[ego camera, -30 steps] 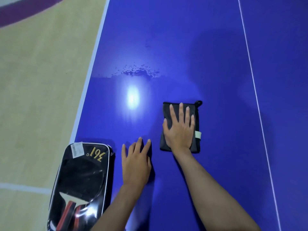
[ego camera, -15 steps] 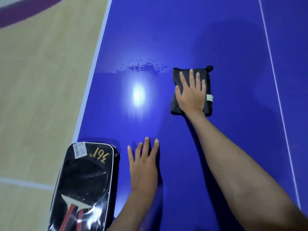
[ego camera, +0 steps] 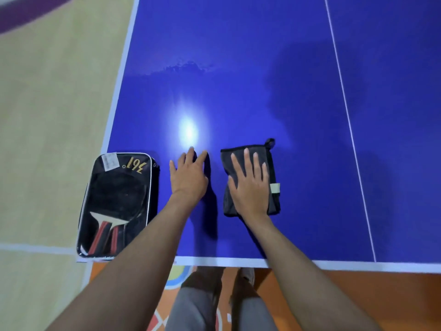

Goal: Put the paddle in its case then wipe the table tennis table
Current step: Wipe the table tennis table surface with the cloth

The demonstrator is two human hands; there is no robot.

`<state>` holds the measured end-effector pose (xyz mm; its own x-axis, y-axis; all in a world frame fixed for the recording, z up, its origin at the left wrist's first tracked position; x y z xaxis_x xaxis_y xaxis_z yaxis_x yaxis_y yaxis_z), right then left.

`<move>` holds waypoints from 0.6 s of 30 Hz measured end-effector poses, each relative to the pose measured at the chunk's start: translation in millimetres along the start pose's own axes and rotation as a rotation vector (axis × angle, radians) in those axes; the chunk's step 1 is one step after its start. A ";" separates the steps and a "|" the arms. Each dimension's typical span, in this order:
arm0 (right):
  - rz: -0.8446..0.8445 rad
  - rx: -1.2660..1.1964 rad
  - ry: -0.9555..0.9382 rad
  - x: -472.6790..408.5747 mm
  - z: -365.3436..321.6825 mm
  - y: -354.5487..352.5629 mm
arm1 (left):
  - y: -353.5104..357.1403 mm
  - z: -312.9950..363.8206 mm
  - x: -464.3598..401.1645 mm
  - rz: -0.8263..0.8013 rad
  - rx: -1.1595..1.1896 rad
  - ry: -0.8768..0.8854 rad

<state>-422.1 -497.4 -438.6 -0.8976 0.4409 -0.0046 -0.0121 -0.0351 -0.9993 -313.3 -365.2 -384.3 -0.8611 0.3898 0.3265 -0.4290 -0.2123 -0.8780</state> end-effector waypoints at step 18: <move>-0.039 -0.004 0.011 87.8 26.9 -1.0 | 14.6 35.0 44.7 -0.014 0.079 0.022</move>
<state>-512.7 -482.9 -437.1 -0.8916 0.4516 0.0336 -0.0449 -0.0143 -0.9989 -367.5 -382.2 -370.3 -0.8489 0.4125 0.3304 -0.4622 -0.2764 -0.8426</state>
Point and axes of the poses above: each hand's wrist, its own x-axis away from the middle knuckle, its own y-axis out of the palm, z = x × y, the point moved 4 cm from there along -x, towards the middle knuckle, and after that the axes turned 14 degrees about x, right-handed, at the moved point
